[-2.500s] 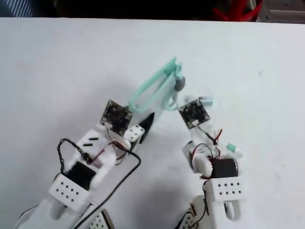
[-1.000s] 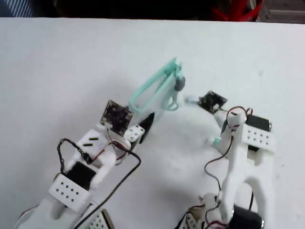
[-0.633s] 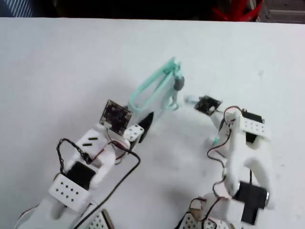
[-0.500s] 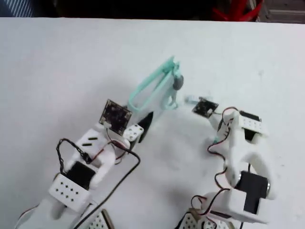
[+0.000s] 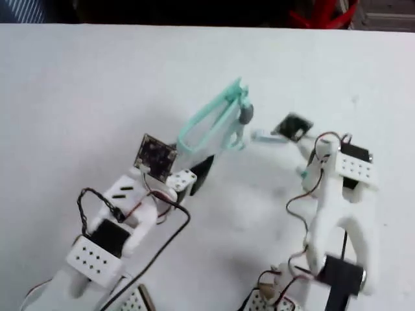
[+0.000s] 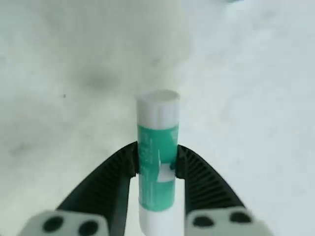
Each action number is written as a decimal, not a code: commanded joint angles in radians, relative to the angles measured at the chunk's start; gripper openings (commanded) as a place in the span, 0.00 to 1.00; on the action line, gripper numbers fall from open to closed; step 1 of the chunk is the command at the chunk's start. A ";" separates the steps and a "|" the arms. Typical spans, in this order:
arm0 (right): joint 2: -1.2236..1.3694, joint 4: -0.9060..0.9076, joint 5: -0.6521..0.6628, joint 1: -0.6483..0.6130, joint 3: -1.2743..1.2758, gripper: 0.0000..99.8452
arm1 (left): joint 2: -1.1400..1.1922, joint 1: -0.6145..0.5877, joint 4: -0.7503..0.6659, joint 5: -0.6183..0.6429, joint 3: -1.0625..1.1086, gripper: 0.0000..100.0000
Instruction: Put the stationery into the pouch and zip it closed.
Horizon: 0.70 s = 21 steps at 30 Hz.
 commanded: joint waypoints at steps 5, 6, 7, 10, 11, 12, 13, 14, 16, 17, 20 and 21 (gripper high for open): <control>-0.363 0.154 -0.334 -0.202 -0.210 0.02 | -0.010 -0.002 -0.014 0.018 -0.011 0.22; -0.395 0.194 -0.404 -0.245 -0.281 0.02 | -0.010 -0.004 -0.014 0.018 -0.011 0.22; -0.423 0.234 -0.479 -0.285 -0.365 0.02 | -0.010 -0.005 -0.014 0.018 -0.011 0.22; -0.467 0.315 -0.732 -0.415 -0.669 0.02 | -0.010 -0.008 -0.015 0.018 -0.011 0.22; -0.467 0.326 -0.813 -0.464 -0.758 0.02 | -0.010 -0.008 -0.015 0.018 -0.011 0.22; -0.467 0.329 -0.884 -0.519 -0.830 0.02 | -0.010 -0.008 -0.017 0.018 -0.011 0.22; -0.467 0.317 -0.944 -0.579 -0.875 0.02 | -0.010 -0.008 -0.017 0.018 -0.011 0.22; -0.467 0.294 -0.984 -0.633 -0.893 0.02 | -0.010 -0.008 -0.018 0.018 -0.011 0.22; -0.467 0.229 -1.011 -0.720 -0.876 0.02 | -0.010 -0.008 -0.018 0.018 -0.011 0.22; -0.467 0.189 -1.023 -0.751 -0.852 0.02 | -0.010 -0.008 -0.018 0.018 -0.011 0.22; -0.476 0.056 -1.108 -0.773 -0.749 0.02 | -0.010 -0.008 -0.018 0.018 -0.011 0.22; -0.476 0.021 -1.138 -0.774 -0.713 0.02 | -0.010 -0.008 -0.018 0.018 -0.011 0.22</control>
